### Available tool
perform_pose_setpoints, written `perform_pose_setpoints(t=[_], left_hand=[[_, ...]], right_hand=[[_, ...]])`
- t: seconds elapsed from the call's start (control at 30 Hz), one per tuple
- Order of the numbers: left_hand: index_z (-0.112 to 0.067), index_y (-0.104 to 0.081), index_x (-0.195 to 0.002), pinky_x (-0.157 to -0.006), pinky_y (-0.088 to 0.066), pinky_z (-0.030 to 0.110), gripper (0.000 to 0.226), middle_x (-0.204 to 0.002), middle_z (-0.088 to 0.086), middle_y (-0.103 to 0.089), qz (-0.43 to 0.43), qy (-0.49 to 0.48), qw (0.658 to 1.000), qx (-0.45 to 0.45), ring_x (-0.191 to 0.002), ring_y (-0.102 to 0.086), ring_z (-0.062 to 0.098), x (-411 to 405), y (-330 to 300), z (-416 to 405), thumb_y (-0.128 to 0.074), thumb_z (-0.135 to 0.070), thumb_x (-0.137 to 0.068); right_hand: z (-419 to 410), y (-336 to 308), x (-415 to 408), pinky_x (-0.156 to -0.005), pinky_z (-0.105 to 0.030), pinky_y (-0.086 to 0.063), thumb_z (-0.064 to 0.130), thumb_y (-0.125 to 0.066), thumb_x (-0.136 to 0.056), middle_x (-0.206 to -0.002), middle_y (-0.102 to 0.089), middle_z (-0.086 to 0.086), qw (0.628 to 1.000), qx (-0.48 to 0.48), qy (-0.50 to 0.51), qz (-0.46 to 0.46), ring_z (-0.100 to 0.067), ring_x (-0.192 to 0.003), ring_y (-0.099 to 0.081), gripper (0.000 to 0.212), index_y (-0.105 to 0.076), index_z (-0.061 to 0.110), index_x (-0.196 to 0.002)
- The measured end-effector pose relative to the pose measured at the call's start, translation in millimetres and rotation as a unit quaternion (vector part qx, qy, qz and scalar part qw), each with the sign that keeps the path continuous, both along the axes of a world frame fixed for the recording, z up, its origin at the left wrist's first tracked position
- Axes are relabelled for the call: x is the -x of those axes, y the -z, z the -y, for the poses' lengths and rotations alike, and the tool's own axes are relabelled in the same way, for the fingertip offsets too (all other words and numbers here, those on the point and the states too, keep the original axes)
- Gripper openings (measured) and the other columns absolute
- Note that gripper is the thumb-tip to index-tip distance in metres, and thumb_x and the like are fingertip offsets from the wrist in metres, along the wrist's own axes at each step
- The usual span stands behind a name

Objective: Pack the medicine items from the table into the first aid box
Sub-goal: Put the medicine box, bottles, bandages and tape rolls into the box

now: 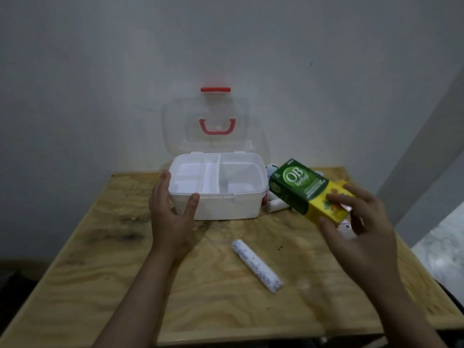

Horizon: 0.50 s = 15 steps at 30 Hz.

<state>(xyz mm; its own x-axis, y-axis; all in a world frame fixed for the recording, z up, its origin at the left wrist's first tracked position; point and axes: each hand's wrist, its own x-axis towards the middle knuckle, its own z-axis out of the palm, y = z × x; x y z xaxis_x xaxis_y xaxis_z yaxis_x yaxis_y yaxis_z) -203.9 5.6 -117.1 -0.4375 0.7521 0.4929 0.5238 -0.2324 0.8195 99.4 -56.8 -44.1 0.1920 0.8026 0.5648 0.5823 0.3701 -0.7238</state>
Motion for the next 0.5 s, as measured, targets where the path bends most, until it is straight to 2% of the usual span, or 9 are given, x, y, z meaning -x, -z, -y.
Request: perform_pose_setpoints(t=[0.1,0.2,0.23,0.37,0.43,0.5], left_hand=[[-0.034,-0.027,-0.145,-0.102,-0.044,0.053,0.079,-0.151,-0.007,-0.032,0.008,0.003,1.000,0.005,-0.138,-0.031,0.016,-3,-3,3,-0.058,-0.062,-0.078],[-0.031,-0.029,-0.146,-0.106,-0.041,0.051,0.079,-0.152,-0.004,-0.032,0.017,0.011,1.000,0.004,-0.139,-0.030,0.016,-6,-8,7,-0.059,-0.058,-0.078],[-0.031,-0.029,-0.146,-0.106,-0.041,0.050,0.079,-0.152,-0.004,-0.032,0.018,0.012,1.000,0.005,-0.139,-0.030,0.016,-6,-10,8,-0.059,-0.056,-0.077],[-0.031,-0.030,-0.145,-0.106,-0.041,0.050,0.076,-0.152,-0.005,-0.032,0.023,0.016,1.000,0.009,-0.139,-0.030,0.015,-3,-9,7,-0.061,-0.055,-0.080],[-0.033,-0.031,-0.144,-0.105,-0.042,0.052,0.074,-0.151,-0.007,-0.033,0.017,0.021,1.000,0.006,-0.139,-0.030,0.015,0,-7,6,-0.060,-0.058,-0.080],[-0.038,-0.031,-0.143,-0.105,-0.041,0.052,0.071,-0.150,-0.011,-0.033,0.015,0.022,1.000,0.002,-0.139,-0.030,0.014,1,-7,6,-0.057,-0.059,-0.080]], right_hand=[[-29,-30,9,-0.086,-0.026,-0.047,0.007,-0.074,-0.069,-0.118,-0.048,-0.001,0.998,-0.004,-0.030,0.059,-0.018,-0.112,-0.052,0.035,-0.068,0.020,-0.101],[-58,-53,29,-0.082,-0.001,-0.035,0.004,-0.075,-0.068,-0.119,-0.049,-0.010,0.993,0.006,-0.064,0.101,-0.013,-0.110,-0.050,0.034,-0.070,0.016,-0.100],[-67,-59,37,-0.081,0.002,-0.033,0.005,-0.074,-0.068,-0.120,-0.049,-0.012,0.990,0.005,-0.077,0.117,-0.012,-0.110,-0.049,0.033,-0.070,0.014,-0.100],[-99,-73,66,-0.082,-0.019,-0.036,0.013,-0.071,-0.072,-0.121,-0.045,-0.010,0.960,0.070,-0.121,0.242,-0.018,-0.111,-0.050,0.035,-0.068,0.011,-0.107],[-113,-71,80,-0.079,-0.023,-0.040,0.014,-0.070,-0.072,-0.120,-0.044,-0.008,0.936,0.110,-0.137,0.306,-0.019,-0.107,-0.050,0.037,-0.067,0.012,-0.109],[-124,-66,91,-0.078,-0.025,-0.046,0.014,-0.070,-0.070,-0.117,-0.044,-0.008,0.924,0.136,-0.149,0.326,-0.020,-0.103,-0.052,0.037,-0.068,0.012,-0.107]])
